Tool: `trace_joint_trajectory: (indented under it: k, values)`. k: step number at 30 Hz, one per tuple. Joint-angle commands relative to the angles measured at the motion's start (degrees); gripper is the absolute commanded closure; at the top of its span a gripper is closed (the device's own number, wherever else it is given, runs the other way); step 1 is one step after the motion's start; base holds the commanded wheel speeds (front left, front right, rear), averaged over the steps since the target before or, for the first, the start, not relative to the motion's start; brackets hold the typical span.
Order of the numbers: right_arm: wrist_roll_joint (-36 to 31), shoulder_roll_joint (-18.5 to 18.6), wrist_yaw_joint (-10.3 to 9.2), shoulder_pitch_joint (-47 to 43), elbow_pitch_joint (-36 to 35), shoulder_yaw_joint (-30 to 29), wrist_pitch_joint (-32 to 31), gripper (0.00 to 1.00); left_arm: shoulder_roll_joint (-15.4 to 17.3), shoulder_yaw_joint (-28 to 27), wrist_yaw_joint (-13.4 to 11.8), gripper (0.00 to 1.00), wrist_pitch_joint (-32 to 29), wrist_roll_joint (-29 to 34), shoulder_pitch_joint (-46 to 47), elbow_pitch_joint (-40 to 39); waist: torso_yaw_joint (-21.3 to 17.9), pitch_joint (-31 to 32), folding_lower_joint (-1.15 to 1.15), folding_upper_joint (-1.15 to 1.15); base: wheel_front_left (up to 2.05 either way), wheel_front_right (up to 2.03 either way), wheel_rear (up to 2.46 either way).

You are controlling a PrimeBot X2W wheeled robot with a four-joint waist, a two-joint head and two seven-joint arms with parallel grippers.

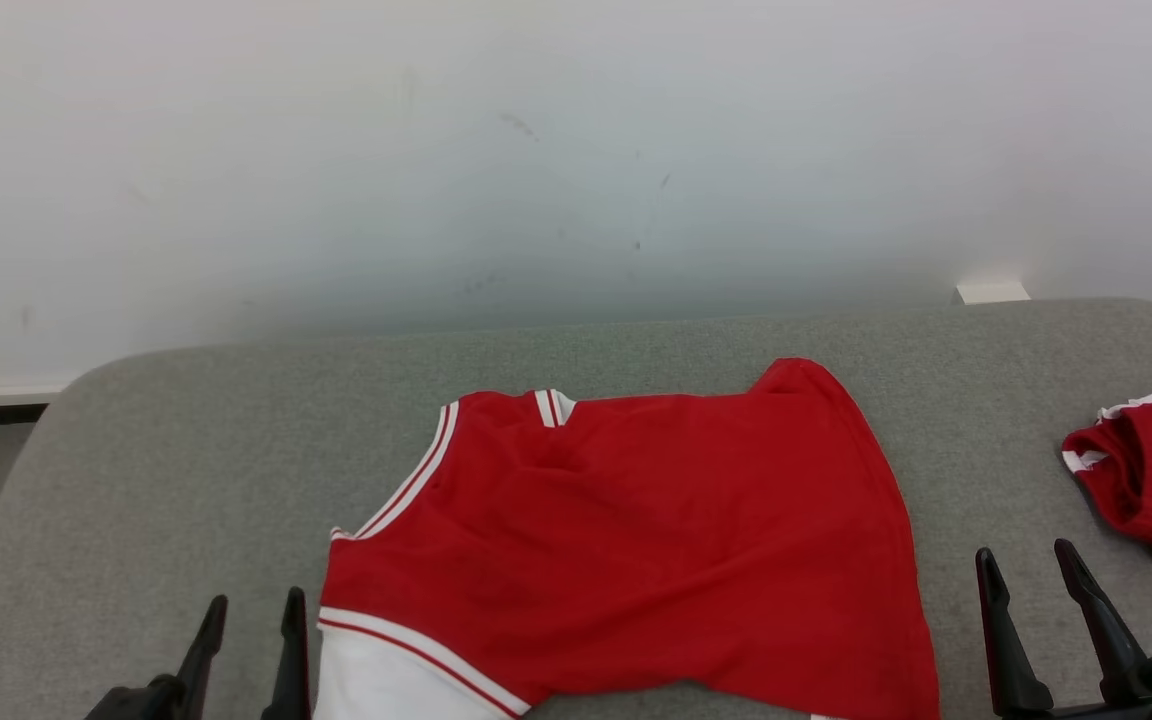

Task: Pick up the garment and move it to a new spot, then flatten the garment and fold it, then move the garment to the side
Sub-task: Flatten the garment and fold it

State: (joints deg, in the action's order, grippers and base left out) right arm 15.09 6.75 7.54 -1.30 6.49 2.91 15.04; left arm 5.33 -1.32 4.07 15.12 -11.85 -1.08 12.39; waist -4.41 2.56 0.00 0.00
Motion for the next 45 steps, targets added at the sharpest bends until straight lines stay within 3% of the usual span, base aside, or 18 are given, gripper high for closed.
trace_joint_trajectory:
  k: [1,12,19,25,34,45]
  values:
    - [-0.3,0.2,-0.13,0.0,-0.3,-0.3,0.1,0.00,-0.2,-0.4,0.4,0.00,0.0,0.7,0.5,-0.1,0.0,0.0,0.00,0.00,0.00,0.00,0.00]
    - [0.3,2.6,-0.13,-2.7,-0.7,-1.3,0.1,0.00,-0.2,0.4,2.2,0.00,-0.1,2.4,-0.5,4.0,0.4,0.4,0.00,0.00,0.00,0.00,0.00]
    - [4.6,6.1,-0.13,-5.9,5.5,0.9,-5.0,0.00,2.1,2.1,2.8,0.00,-10.9,0.1,-2.1,4.8,1.0,0.2,0.00,0.00,0.00,0.00,0.00]
    - [8.5,4.9,-0.13,-3.4,12.2,5.3,-11.8,0.00,2.2,3.8,2.8,0.00,-22.2,-1.9,-4.4,2.7,1.5,-0.2,0.00,0.00,0.00,0.00,0.00]
    - [9.6,3.3,-0.13,3.3,23.3,9.0,-13.1,0.00,3.3,5.4,2.4,0.00,-31.8,-2.1,-5.4,1.3,2.6,-0.9,0.00,0.00,0.00,0.00,0.00]
    - [12.3,1.7,-0.13,8.0,32.0,13.1,-12.0,0.00,2.5,7.1,2.6,0.00,-31.6,-3.2,-0.9,4.2,3.9,-1.9,0.00,0.00,0.00,0.00,0.00]
